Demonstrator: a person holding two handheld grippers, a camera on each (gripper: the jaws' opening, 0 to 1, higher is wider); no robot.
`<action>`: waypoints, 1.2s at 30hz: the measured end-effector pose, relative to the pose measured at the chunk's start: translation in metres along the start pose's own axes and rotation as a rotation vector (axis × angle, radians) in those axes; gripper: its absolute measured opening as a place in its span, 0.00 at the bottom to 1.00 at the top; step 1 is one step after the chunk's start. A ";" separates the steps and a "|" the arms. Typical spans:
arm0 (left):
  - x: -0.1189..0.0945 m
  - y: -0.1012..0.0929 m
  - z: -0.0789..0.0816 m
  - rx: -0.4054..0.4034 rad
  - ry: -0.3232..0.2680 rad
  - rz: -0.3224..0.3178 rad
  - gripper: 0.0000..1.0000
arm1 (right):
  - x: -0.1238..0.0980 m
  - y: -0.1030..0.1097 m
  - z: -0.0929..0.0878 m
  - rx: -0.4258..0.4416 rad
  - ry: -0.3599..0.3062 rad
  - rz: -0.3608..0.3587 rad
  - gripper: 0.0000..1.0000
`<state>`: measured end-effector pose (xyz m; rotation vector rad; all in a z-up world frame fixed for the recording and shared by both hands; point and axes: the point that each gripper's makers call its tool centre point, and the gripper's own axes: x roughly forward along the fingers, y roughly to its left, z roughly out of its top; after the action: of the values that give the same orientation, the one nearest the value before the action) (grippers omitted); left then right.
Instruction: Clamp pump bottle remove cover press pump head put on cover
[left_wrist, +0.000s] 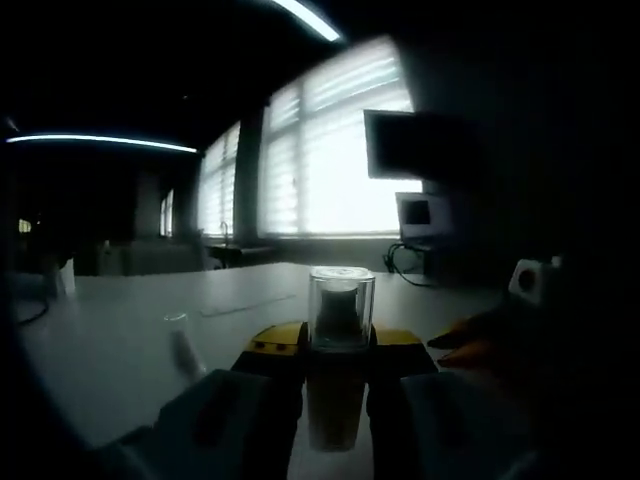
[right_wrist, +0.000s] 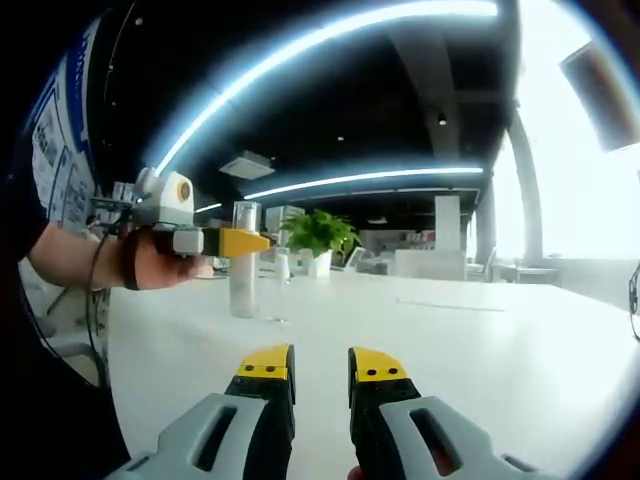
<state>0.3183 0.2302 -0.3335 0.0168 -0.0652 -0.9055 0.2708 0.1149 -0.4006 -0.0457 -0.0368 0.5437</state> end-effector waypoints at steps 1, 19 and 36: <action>-0.002 -0.001 -0.001 0.004 0.003 -0.005 0.14 | 0.000 0.000 0.000 0.000 0.001 0.001 0.16; -0.031 -0.008 -0.014 -0.069 -0.010 -0.046 0.14 | 0.001 0.001 -0.002 -0.009 0.010 -0.001 0.16; -0.047 -0.022 -0.029 -0.070 -0.021 -0.092 0.14 | 0.002 0.002 -0.004 -0.014 0.021 -0.002 0.15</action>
<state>0.2741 0.2533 -0.3660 -0.0554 -0.0523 -1.0000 0.2717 0.1170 -0.4043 -0.0653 -0.0201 0.5414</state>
